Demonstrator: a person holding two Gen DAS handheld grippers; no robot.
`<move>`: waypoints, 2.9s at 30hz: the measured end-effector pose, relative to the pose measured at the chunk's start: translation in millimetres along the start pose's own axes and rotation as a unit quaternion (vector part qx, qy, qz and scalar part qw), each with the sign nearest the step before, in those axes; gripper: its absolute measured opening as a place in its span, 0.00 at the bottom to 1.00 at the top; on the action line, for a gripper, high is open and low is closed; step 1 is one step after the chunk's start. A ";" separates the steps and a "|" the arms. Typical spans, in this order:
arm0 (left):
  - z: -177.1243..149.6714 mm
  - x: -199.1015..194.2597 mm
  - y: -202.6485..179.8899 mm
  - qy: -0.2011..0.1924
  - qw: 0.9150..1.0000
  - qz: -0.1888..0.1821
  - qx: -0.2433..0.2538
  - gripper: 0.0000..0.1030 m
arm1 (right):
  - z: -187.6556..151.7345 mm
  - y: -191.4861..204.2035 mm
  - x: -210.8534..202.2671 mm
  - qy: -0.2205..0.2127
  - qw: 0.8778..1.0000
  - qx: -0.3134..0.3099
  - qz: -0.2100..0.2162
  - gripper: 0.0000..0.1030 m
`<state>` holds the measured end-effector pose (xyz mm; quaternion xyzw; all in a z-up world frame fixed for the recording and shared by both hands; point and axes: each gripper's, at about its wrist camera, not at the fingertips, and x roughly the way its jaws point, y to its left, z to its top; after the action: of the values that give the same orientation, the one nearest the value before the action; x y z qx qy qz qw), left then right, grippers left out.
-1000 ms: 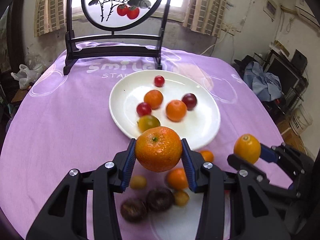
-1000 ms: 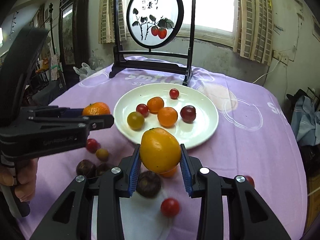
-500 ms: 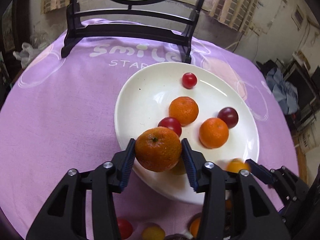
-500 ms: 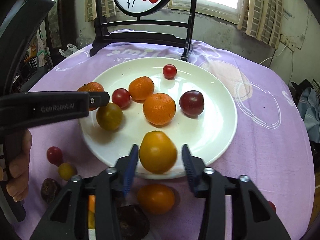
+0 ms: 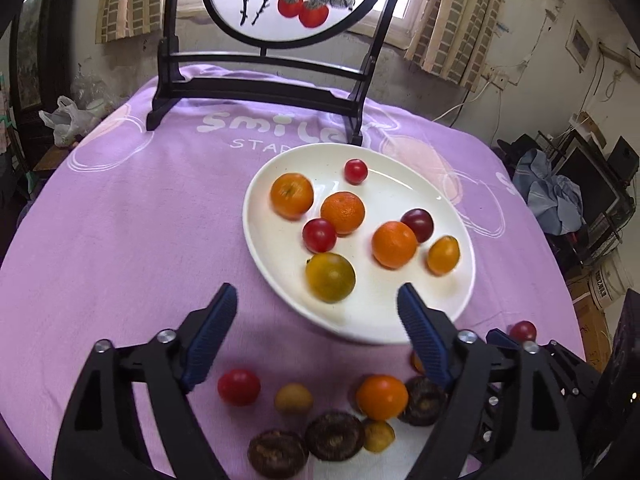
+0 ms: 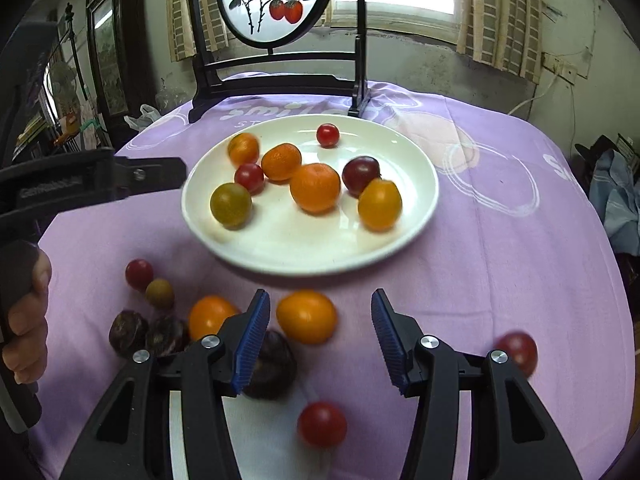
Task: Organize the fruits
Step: 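Open both tools over the plate and withdraw them toward the loose fruit, then grasp a red tomato with the right tool, then grasp a dark brown round fruit with the left tool while the right holds the tomato, then carry both fruits over the white plate and open both tools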
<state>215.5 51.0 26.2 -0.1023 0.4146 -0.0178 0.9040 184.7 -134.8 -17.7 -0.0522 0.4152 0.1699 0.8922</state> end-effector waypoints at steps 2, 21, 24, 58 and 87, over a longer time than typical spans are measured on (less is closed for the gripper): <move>-13.3 -12.3 -4.3 -0.008 1.000 0.001 0.010 0.84 | -11.8 -2.7 -9.6 0.000 1.000 0.009 0.006 0.52; -115.8 -36.0 -8.7 0.012 0.998 0.016 0.060 0.85 | -84.4 0.0 -29.4 0.029 0.999 0.021 0.000 0.60; -116.5 -32.8 -1.9 0.013 0.998 0.014 0.056 0.85 | -83.3 -0.4 -20.7 0.039 0.999 0.022 -0.005 0.60; -123.2 -4.2 22.2 0.050 0.996 0.049 0.052 0.74 | -74.9 -4.9 -30.0 0.008 1.000 0.020 0.008 0.27; -64.1 -54.2 -28.7 -0.013 0.994 0.009 0.111 0.39 | -46.5 -7.8 -68.9 -0.061 0.997 0.037 0.040 0.27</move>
<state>133.2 18.4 31.7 0.0021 0.3995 -0.0543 0.9151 112.6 -171.0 4.0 0.0082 0.3674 0.1927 0.9098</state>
